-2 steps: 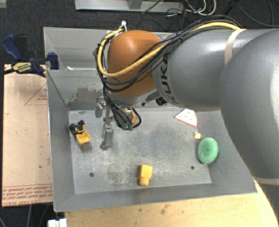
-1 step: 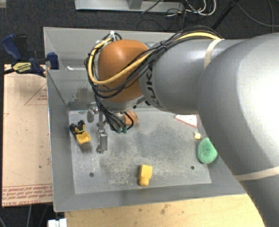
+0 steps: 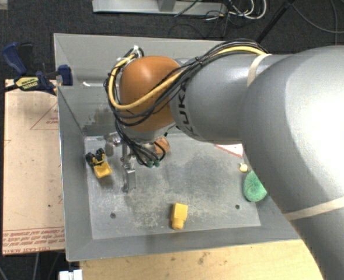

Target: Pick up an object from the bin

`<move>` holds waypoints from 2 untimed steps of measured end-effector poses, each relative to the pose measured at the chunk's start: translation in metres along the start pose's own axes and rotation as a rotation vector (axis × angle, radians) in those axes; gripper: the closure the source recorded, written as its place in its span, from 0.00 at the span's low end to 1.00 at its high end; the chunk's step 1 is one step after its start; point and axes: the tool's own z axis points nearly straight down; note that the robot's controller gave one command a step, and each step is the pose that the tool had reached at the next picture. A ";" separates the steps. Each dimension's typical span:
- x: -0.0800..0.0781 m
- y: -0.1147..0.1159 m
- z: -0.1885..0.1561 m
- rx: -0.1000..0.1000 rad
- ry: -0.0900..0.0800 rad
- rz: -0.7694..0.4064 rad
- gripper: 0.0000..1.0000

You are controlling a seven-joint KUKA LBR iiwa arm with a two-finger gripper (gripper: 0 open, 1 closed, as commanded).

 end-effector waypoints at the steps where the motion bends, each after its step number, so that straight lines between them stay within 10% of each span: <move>1: -0.015 0.011 0.010 0.002 -0.009 -0.132 0.00; 2: -0.030 0.014 0.019 0.005 -0.008 -0.374 0.00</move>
Offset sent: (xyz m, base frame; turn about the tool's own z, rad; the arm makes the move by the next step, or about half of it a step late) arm 0.0301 0.0238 -0.0245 -0.4299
